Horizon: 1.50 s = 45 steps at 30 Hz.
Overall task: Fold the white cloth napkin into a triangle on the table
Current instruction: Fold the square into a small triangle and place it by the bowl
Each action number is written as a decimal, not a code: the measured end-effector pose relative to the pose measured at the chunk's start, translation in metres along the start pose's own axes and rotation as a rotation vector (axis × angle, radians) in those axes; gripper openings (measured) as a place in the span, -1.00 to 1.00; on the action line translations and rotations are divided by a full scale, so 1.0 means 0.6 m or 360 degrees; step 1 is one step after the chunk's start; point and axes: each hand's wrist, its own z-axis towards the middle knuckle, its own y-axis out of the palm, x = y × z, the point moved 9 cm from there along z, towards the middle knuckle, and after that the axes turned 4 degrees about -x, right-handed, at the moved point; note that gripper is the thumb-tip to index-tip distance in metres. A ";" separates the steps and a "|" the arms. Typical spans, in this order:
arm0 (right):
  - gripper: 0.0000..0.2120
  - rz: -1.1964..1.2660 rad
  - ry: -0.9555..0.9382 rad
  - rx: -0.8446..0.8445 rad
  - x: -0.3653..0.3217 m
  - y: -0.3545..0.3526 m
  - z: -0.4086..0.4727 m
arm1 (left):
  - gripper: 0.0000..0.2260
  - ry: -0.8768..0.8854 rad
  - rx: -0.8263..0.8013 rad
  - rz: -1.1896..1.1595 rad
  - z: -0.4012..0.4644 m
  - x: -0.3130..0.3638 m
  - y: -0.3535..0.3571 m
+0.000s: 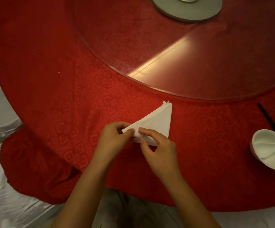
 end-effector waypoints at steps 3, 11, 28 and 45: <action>-0.69 -0.0025 -0.0057 0.0188 0.011 -0.033 0.002 | -0.77 0.0196 0.0179 0.0354 0.005 -0.003 -0.028; -0.44 -0.0996 -0.0180 0.0087 0.063 -0.055 0.063 | -0.64 0.0446 0.0611 0.1235 -0.023 -0.011 -0.020; -0.44 -0.1472 -0.0402 -0.0350 0.134 0.024 0.129 | -0.39 0.0606 0.0054 0.1812 0.028 -0.073 0.116; -0.41 -0.1595 -0.0236 -0.0789 0.128 0.020 0.134 | -0.39 0.0527 -0.0343 0.2010 -0.020 -0.100 0.088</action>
